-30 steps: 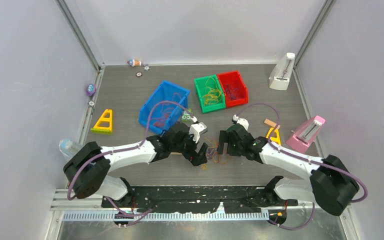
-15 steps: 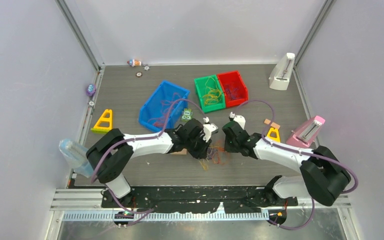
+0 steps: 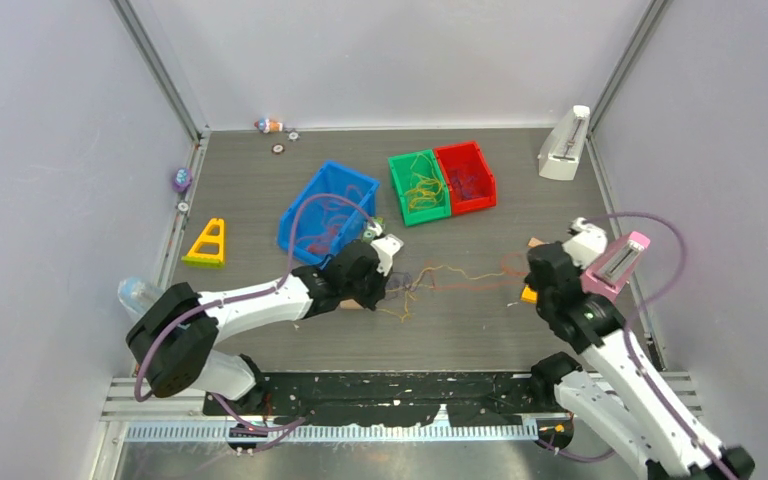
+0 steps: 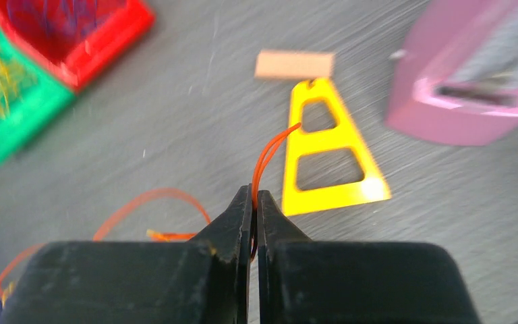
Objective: Untangle the cables
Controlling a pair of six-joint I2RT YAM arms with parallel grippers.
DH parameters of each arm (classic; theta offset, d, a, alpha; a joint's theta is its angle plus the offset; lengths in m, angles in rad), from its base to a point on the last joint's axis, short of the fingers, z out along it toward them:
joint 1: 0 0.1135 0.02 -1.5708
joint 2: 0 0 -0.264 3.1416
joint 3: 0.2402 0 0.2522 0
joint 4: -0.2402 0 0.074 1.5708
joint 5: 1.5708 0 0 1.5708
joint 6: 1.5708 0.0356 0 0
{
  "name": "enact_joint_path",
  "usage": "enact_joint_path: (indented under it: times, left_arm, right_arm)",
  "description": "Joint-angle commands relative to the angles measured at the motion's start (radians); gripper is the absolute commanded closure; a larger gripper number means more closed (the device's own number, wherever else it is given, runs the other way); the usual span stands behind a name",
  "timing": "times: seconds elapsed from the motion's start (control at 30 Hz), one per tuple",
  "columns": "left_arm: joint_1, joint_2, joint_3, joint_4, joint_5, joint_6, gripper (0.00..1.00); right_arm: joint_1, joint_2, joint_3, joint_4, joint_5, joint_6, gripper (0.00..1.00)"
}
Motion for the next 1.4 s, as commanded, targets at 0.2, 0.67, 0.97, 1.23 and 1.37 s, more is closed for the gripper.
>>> enact_joint_path:
  times: [0.2, 0.67, 0.97, 1.23, 1.37]
  left_arm:
    - [0.035, -0.009, 0.006, 0.017, -0.117, -0.033, 1.00]
    - [0.035, 0.035, 0.039, -0.035, -0.128, -0.038, 1.00]
    - [0.035, -0.107, 0.001, 0.014, -0.037, -0.035, 0.76]
    - [0.036, -0.331, 0.058, -0.192, -0.174, -0.088, 0.21]
    - [0.064, -0.459, 0.110, -0.340, -0.296, -0.126, 0.14]
  right_arm:
    - [-0.079, -0.239, 0.271, -0.194, 0.253, -0.099, 0.95]
    - [-0.079, -0.246, 0.694, -0.235, 0.413, -0.316, 0.95]
    - [-0.079, -0.154, 0.676, -0.148, -0.163, -0.387, 0.95]
    - [-0.078, 0.005, 0.598, 0.026, -0.526, -0.322, 0.95]
    - [-0.035, 0.090, 0.568, 0.154, -0.605, -0.273, 0.95]
